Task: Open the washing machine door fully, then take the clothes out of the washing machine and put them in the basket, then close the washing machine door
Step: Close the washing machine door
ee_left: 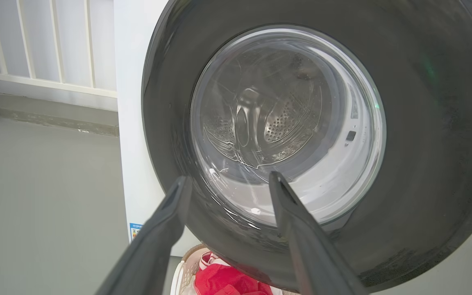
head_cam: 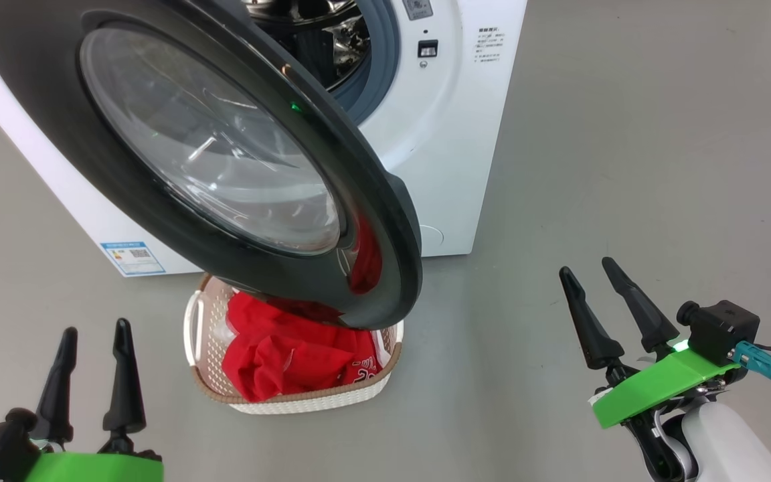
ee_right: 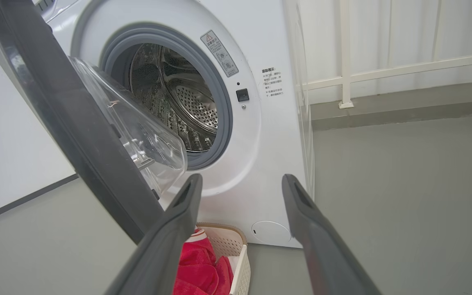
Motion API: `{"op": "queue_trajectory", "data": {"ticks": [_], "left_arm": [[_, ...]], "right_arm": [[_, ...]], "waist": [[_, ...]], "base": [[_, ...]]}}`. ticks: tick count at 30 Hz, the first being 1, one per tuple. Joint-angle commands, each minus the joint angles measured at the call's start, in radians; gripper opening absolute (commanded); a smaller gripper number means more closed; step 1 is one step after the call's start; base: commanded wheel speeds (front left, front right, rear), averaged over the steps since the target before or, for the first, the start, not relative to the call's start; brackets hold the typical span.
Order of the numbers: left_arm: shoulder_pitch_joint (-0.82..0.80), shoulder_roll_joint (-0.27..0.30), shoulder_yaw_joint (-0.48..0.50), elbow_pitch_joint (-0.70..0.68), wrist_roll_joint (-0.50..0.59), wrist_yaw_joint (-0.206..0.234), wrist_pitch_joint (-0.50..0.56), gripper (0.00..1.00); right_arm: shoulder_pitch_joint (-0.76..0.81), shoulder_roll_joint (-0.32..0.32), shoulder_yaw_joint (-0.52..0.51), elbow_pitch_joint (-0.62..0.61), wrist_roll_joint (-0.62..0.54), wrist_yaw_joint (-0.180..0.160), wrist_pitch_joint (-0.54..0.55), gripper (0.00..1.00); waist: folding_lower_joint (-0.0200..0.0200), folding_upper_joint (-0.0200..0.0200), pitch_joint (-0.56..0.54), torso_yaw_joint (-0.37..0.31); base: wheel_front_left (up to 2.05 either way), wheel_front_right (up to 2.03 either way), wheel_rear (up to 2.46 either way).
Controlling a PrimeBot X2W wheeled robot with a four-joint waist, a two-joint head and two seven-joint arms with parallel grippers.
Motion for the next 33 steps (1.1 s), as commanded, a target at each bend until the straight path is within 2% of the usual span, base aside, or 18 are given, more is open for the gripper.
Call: {"op": "queue_trajectory", "data": {"ticks": [1, 10, 33], "left_arm": [[-0.014, 0.011, 0.041, -0.02, 0.016, -0.007, -0.012, 1.0], [-0.013, -0.013, 0.064, -0.019, 0.041, -0.021, -0.012, 1.0], [-0.01, -0.035, 0.088, -0.009, 0.073, -0.04, -0.012, 1.0]], "right_arm": [[-0.021, -0.011, 0.025, -0.024, -0.008, 0.002, -0.012, 1.0], [-0.022, -0.012, 0.027, -0.023, -0.007, 0.002, -0.012, 1.0], [-0.023, -0.017, 0.04, -0.02, -0.002, 0.002, -0.012, 1.0]], "waist": [[0.0, -0.0001, 0.0, 0.0], [0.0, -0.0001, 0.001, 0.0], [0.0, -0.0001, -0.013, 0.005]], "base": [[0.0, 0.0, 0.0], [0.0, 0.0, 0.0], [0.0, 0.0, 0.0]]}}
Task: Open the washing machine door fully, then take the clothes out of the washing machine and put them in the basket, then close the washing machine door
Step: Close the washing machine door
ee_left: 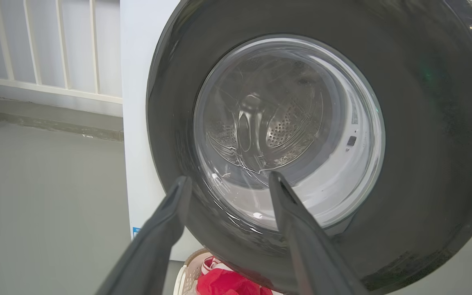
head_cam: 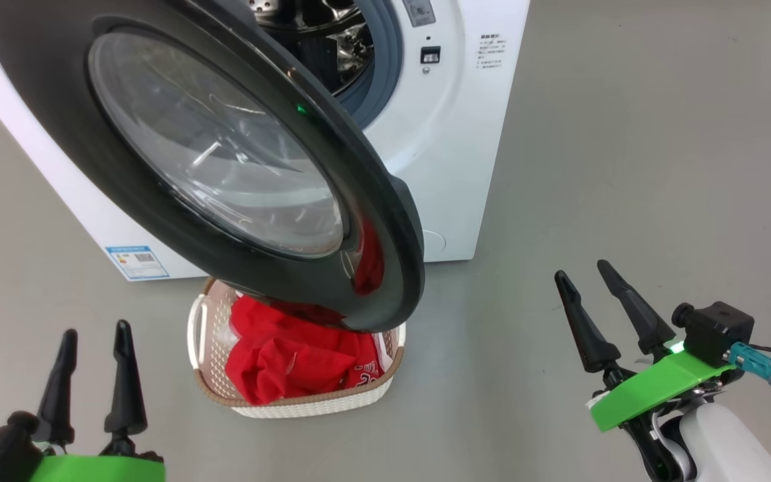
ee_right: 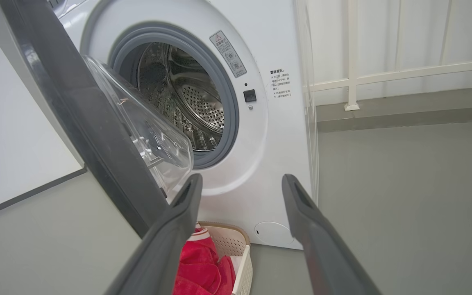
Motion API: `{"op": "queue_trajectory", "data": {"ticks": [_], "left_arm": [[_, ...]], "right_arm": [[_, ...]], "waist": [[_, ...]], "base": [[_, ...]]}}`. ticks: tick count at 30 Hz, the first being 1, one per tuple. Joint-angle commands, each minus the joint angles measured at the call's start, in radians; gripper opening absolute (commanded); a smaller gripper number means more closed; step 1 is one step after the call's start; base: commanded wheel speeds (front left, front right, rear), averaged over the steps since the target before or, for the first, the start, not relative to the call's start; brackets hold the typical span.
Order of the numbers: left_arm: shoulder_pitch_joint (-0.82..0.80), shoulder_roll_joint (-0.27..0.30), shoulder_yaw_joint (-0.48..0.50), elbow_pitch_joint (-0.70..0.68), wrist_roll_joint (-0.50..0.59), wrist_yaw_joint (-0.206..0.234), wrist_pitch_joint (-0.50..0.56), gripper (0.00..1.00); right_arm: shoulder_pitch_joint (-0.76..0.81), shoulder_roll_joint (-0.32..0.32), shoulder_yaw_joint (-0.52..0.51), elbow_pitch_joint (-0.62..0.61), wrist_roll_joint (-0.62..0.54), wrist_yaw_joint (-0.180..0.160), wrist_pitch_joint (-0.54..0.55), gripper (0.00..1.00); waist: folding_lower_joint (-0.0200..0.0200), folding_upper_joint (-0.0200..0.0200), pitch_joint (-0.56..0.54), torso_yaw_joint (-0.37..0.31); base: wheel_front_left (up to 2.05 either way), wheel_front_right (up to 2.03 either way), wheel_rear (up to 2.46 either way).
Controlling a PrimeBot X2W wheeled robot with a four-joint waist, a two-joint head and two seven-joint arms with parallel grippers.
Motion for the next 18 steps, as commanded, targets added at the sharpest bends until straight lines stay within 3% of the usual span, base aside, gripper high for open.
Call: {"op": "queue_trajectory", "data": {"ticks": [1, 7, 8, 11, 14, 18], "left_arm": [[-0.009, 0.014, 0.036, -0.017, 0.015, -0.011, -0.012, 1.0], [-0.01, 0.008, 0.038, -0.017, 0.016, -0.014, -0.012, 1.0], [-0.01, 0.007, 0.038, -0.017, 0.016, -0.015, -0.012, 1.0], [-0.011, 0.005, 0.041, -0.017, 0.018, -0.016, -0.012, 1.0], [-0.012, 0.002, 0.043, -0.017, 0.018, -0.017, -0.012, 1.0], [-0.012, -0.003, 0.047, -0.015, 0.018, -0.019, -0.012, 1.0]], "right_arm": [[-0.022, -0.008, 0.019, -0.022, -0.002, 0.002, -0.012, 1.0], [-0.021, -0.011, 0.018, -0.025, -0.001, 0.002, -0.012, 1.0], [-0.021, -0.011, 0.018, -0.025, -0.001, 0.002, -0.012, 0.96], [-0.022, -0.012, 0.017, -0.027, -0.001, 0.002, -0.012, 0.43], [-0.023, -0.014, 0.016, -0.03, -0.001, 0.002, -0.012, 0.0], [-0.021, -0.016, 0.016, -0.038, 0.001, 0.002, -0.012, 0.0]], "waist": [[0.0, 0.0, -0.001, 0.0], [0.0, 0.0, 0.001, 0.005], [0.0, 0.0, 0.002, 0.006], [0.0, 0.0, 0.003, 0.008], [0.0, 0.0, 0.003, 0.01], [0.0, 0.0, 0.002, 0.015]], "base": [[0.0, 0.0, 0.0], [0.0, 0.0, 0.0], [0.0, 0.0, 0.0], [0.0, 0.0, 0.0], [0.0, 0.0, 0.0], [0.0, 0.0, 0.0]]}}
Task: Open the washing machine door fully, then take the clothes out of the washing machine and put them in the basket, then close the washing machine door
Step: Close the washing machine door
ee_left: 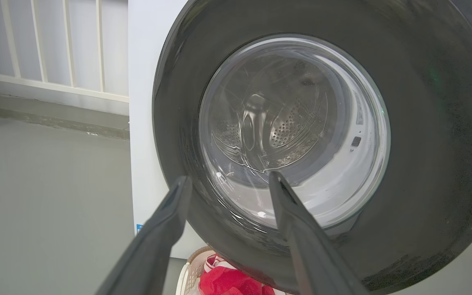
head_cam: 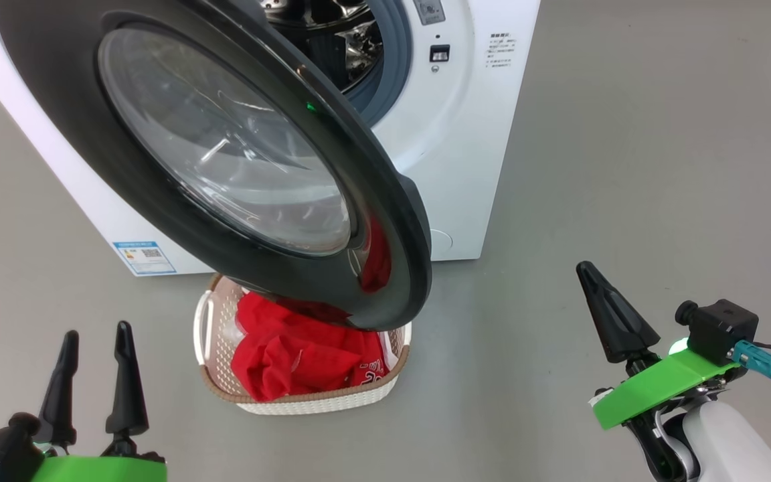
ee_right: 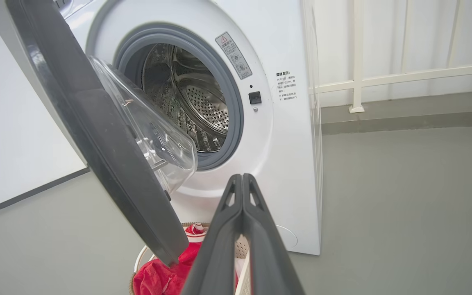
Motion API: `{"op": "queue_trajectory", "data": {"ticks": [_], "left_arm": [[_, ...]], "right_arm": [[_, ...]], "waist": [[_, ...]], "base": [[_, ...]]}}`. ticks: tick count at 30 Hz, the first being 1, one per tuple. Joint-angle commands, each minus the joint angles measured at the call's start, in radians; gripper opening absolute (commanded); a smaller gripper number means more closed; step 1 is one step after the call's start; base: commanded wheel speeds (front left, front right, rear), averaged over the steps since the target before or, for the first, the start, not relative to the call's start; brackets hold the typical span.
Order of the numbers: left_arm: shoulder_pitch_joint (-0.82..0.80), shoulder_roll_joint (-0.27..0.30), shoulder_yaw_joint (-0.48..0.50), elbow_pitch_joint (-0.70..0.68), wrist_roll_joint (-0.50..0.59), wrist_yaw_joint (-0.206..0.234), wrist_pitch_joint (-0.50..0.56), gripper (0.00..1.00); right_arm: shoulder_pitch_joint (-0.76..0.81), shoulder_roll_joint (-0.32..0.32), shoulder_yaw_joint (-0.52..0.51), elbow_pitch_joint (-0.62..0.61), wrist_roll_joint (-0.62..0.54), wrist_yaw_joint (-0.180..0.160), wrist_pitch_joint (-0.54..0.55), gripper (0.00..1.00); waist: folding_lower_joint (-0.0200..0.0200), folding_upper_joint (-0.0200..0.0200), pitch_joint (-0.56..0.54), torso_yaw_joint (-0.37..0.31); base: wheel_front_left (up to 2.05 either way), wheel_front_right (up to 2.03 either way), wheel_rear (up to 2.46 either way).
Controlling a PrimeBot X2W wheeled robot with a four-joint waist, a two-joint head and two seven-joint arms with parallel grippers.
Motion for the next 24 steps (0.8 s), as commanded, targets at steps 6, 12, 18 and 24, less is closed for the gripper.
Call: {"op": "queue_trajectory", "data": {"ticks": [6, 12, 18, 24], "left_arm": [[-0.01, 0.004, 0.039, -0.015, 0.013, -0.008, -0.012, 1.0], [-0.01, -0.003, 0.039, -0.009, 0.012, -0.011, -0.012, 1.0], [-0.01, -0.01, 0.035, 0.0, 0.01, -0.016, -0.012, 1.0], [-0.007, -0.014, 0.036, 0.006, 0.009, -0.017, -0.012, 1.0]], "right_arm": [[-0.027, -0.008, 0.011, -0.069, 0.008, 0.002, -0.012, 0.0], [-0.044, 0.009, 0.005, -0.161, 0.055, 0.002, -0.012, 0.0], [-0.074, -0.001, 0.039, -0.242, 0.083, 0.002, -0.012, 0.0], [-0.114, -0.007, 0.065, -0.287, 0.095, 0.002, -0.012, 0.0]], "waist": [[0.0, 0.0, -0.008, 0.007], [0.0, 0.0, -0.014, 0.021], [0.0, 0.0, -0.014, 0.065], [0.0, 0.0, -0.012, 0.11]], "base": [[0.0, 0.0, 0.0], [0.0, 0.0, 0.0], [0.0, 0.0, 0.0], [0.0, 0.0, 0.0]]}}
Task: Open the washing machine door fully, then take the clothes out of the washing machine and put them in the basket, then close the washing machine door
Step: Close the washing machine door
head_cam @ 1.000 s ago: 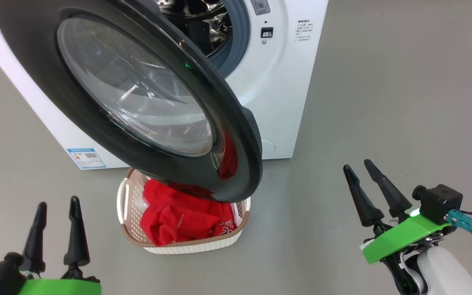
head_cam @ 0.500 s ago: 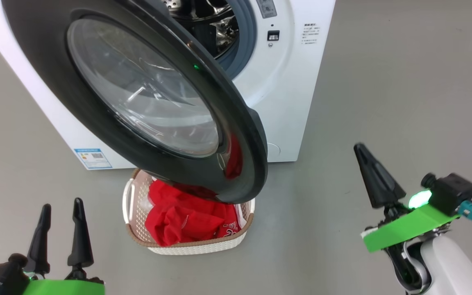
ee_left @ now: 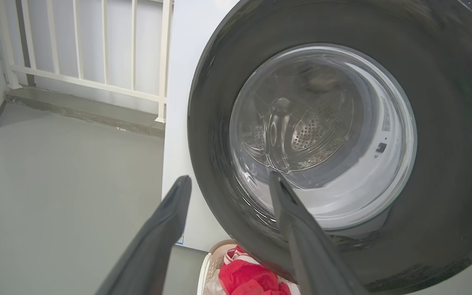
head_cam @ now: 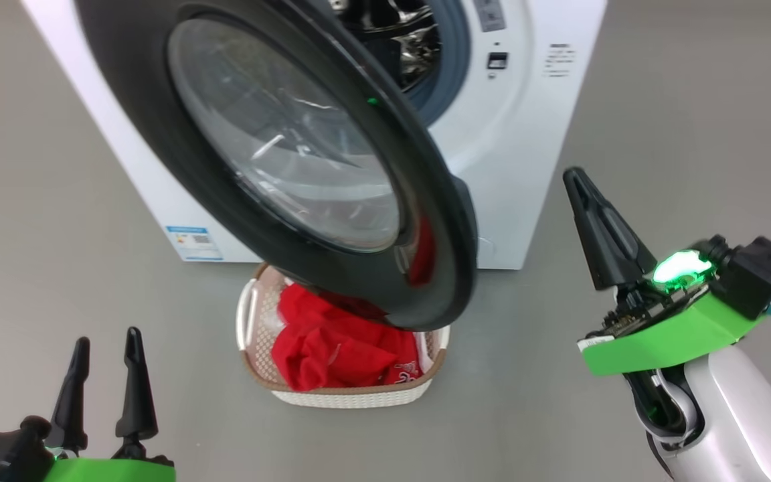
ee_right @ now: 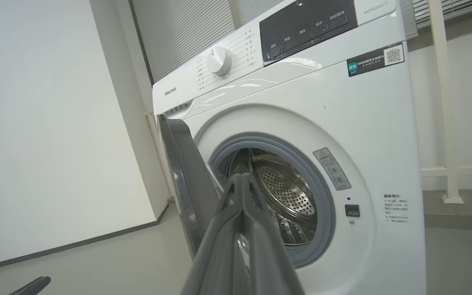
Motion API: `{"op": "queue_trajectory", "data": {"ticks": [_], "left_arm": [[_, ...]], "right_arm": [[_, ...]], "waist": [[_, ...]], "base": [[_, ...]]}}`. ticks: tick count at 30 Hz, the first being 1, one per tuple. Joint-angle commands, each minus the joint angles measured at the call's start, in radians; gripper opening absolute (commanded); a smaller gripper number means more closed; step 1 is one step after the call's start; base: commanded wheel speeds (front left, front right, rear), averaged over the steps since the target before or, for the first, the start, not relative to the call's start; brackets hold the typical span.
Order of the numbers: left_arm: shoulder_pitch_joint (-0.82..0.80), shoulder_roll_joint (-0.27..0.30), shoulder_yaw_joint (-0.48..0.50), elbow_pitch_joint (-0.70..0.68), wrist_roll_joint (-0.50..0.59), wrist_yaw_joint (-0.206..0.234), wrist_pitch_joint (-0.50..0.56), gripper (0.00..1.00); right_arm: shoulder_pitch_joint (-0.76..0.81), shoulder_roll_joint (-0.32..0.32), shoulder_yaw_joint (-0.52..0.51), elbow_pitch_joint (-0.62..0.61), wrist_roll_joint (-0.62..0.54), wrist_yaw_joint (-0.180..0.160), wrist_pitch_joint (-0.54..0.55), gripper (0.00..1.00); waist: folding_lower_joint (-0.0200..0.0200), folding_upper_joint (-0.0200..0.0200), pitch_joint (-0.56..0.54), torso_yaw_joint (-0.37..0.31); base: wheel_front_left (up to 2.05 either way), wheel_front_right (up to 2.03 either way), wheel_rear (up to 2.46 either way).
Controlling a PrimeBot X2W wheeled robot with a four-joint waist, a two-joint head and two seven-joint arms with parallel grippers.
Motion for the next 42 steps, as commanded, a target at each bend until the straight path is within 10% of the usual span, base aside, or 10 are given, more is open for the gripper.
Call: {"op": "queue_trajectory", "data": {"ticks": [1, 24, 42], "left_arm": [[-0.007, 0.01, 0.034, -0.017, 0.008, -0.008, -0.012, 1.0], [-0.002, -0.004, 0.041, 0.003, -0.001, -0.014, -0.012, 1.0], [-0.013, -0.007, 0.038, -0.002, -0.003, -0.017, -0.012, 1.0]], "right_arm": [[-0.029, -0.002, 0.026, -0.038, 0.009, 0.002, -0.012, 0.0], [-0.044, -0.074, 0.311, 0.074, 0.038, 0.002, -0.012, 0.0], [-0.08, -0.09, 0.292, 0.254, 0.016, 0.002, -0.012, 0.0]], "waist": [[0.0, 0.0, 0.001, 0.031], [0.0, 0.0, -0.008, 0.143], [0.0, 0.0, 0.035, 0.16]], "base": [[0.0, 0.0, 0.0], [0.0, 0.0, 0.0], [0.0, 0.0, 0.0]]}}
